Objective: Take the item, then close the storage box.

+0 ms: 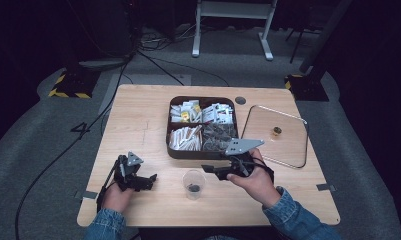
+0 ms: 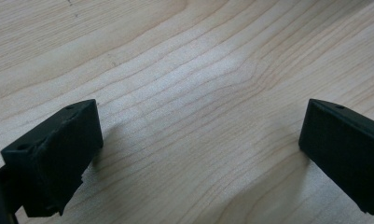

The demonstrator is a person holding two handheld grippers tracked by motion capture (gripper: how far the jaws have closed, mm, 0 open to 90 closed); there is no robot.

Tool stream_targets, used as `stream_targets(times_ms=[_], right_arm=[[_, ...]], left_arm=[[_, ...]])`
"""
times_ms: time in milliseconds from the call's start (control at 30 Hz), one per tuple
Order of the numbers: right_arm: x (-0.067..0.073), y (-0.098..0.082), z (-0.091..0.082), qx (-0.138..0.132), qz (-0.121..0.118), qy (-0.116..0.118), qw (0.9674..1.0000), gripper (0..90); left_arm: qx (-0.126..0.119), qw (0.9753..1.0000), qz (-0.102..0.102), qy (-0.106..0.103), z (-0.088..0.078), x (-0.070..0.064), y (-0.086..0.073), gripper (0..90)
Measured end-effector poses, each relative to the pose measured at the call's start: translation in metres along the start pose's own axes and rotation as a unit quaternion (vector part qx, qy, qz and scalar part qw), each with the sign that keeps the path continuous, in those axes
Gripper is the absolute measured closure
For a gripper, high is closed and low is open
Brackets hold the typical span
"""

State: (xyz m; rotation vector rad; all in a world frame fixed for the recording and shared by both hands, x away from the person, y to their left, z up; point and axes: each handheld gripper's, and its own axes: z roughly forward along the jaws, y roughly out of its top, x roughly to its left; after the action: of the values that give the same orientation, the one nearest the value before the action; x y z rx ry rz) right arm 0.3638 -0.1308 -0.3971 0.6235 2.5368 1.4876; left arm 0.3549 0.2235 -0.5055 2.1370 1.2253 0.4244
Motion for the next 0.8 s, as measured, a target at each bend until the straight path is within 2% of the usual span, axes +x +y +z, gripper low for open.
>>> stream_targets(times_ms=[67,233,267,467,500,567,700,800], right_arm=[[-0.009,0.001,-0.005,-0.007,0.011,-0.012,0.9998,49.6],[-0.018,0.002,-0.012,-0.011,0.016,-0.030,0.9993,49.1],[-0.022,0.003,-0.016,-0.012,0.016,-0.042,0.9989,48.7],[-0.034,0.005,-0.022,-0.015,0.023,-0.068,0.9973,47.6],[-0.039,0.006,-0.024,-0.015,0.027,-0.078,0.9965,47.6],[-0.042,0.006,-0.026,-0.016,0.029,-0.082,0.9961,47.6],[-0.057,0.005,-0.033,-0.017,0.041,-0.108,0.9932,47.6],[-0.069,0.004,-0.037,-0.016,0.047,-0.127,0.9906,47.6]], left_arm=[[0.000,1.0000,-0.001,0.000,0.000,0.000,0.000,0.0],[0.000,1.0000,-0.001,0.000,0.000,0.000,0.000,0.0],[0.000,1.0000,-0.001,0.000,0.000,0.000,0.000,0.0],[0.000,1.0000,-0.001,0.000,0.000,0.000,0.000,0.0],[0.000,1.0000,0.005,0.000,0.000,0.001,0.001,0.0],[0.000,1.0000,0.005,-0.001,0.000,0.001,0.001,0.0],[-0.001,1.0000,0.007,0.000,0.001,0.001,0.001,0.0],[-0.001,1.0000,0.000,0.001,0.000,0.000,0.000,0.0]])
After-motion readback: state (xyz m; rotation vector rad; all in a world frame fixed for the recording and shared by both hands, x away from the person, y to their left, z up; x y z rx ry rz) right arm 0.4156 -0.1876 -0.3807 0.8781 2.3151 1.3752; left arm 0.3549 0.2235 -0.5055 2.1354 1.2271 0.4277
